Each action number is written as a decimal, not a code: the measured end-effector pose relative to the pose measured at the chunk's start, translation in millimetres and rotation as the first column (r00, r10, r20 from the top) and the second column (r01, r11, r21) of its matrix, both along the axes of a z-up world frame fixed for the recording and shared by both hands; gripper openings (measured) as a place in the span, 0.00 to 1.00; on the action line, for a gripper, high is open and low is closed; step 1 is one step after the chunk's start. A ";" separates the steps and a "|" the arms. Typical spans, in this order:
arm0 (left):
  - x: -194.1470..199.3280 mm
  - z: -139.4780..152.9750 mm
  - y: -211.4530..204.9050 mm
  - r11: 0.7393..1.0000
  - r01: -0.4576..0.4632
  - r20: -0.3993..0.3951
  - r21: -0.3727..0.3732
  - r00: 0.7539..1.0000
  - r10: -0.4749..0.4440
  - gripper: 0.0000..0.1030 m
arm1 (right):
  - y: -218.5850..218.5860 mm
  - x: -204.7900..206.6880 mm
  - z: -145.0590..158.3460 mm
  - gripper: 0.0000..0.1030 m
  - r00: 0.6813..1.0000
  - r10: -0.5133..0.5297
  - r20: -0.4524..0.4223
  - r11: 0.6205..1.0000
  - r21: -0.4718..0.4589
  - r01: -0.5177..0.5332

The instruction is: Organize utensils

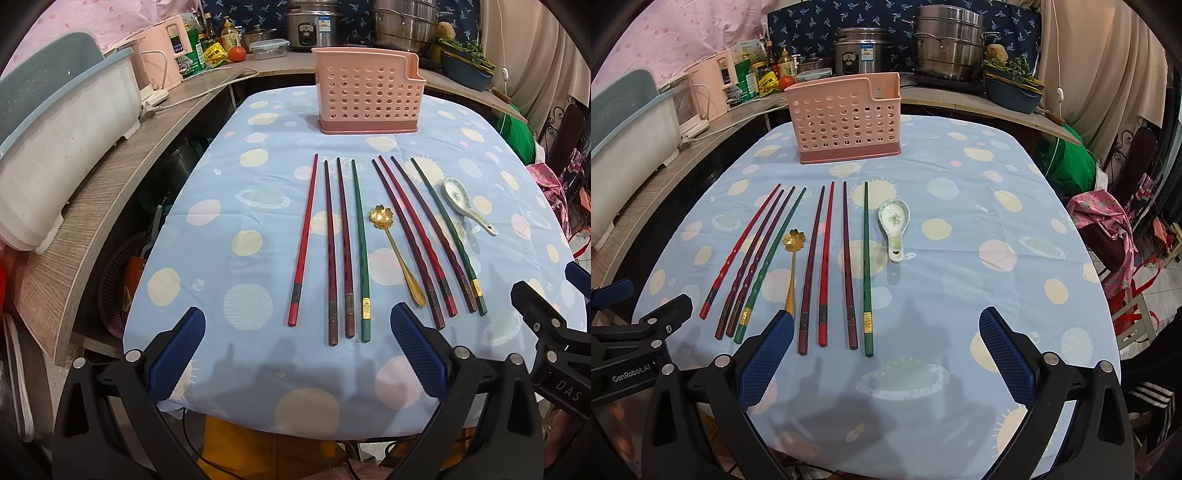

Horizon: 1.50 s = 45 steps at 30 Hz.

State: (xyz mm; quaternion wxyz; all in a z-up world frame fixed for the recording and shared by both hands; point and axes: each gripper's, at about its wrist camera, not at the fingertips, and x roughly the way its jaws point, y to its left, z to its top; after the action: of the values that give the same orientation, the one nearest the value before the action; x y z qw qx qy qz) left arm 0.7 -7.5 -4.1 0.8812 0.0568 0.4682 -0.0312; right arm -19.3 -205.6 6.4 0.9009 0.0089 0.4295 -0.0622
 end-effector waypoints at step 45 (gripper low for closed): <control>62.6 -66.3 34.3 0.993 -0.028 -0.160 -0.113 0.987 0.010 0.10 | -49.9 107.9 -55.5 0.18 0.993 -0.004 -0.114 0.982 0.190 0.026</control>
State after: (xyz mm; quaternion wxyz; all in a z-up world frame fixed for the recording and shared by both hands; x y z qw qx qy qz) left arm 63.3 26.9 -70.4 0.8430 -0.0013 0.5351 -0.0542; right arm 88.6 -255.5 -49.1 0.8695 0.0949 0.4839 -0.0279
